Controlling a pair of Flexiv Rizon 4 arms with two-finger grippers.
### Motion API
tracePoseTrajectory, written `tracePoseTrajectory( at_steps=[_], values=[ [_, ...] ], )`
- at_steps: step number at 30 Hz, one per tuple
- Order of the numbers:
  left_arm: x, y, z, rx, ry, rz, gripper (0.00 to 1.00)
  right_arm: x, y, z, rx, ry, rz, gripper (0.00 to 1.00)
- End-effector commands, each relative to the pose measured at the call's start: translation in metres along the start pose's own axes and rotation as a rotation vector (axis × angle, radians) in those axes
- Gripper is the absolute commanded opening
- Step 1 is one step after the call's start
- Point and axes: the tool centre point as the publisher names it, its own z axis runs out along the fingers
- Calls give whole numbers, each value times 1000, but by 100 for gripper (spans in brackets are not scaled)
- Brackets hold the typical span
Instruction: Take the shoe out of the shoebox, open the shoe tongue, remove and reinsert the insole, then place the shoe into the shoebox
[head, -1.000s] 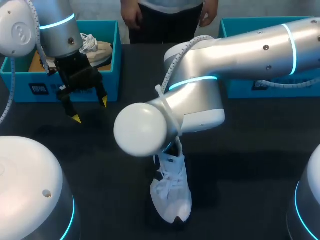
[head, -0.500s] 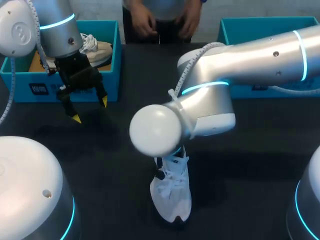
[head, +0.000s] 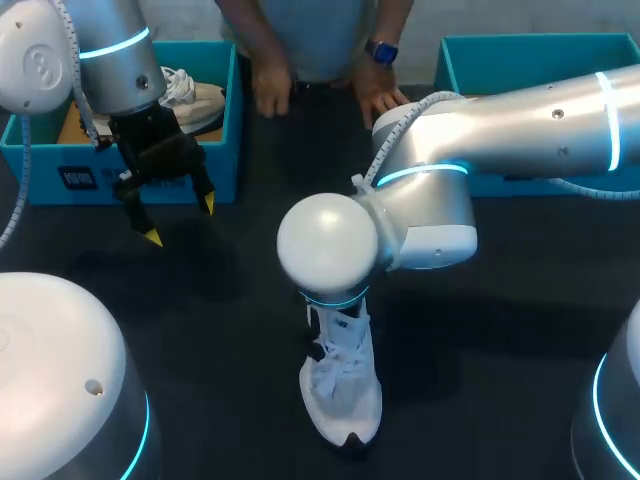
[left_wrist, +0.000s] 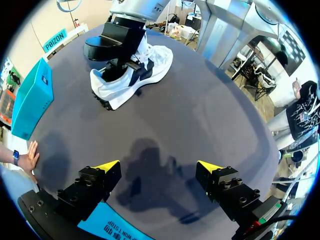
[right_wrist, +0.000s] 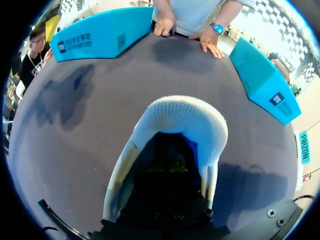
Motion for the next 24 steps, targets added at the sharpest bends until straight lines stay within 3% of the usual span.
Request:
tracePoseTrajectory(
  at_steps=[1, 6, 10, 16, 24],
  values=[
    [1, 0, 0, -3, 0, 0, 100, 6, -20, 8, 31, 9, 5, 0],
    [1, 0, 0, -3, 0, 0, 100, 7, -37, 8, 86, 43, 22, 0],
    [1, 0, 0, -3, 0, 0, 100, 8, -37, 1, 79, 45, 17, 0],
    [1, 0, 0, -3, 0, 0, 100, 1, -9, -23, -37, -4, -23, 0],
    [1, 0, 0, -3, 0, 0, 100, -4, 22, -30, -129, -13, -62, 0]
  ],
)
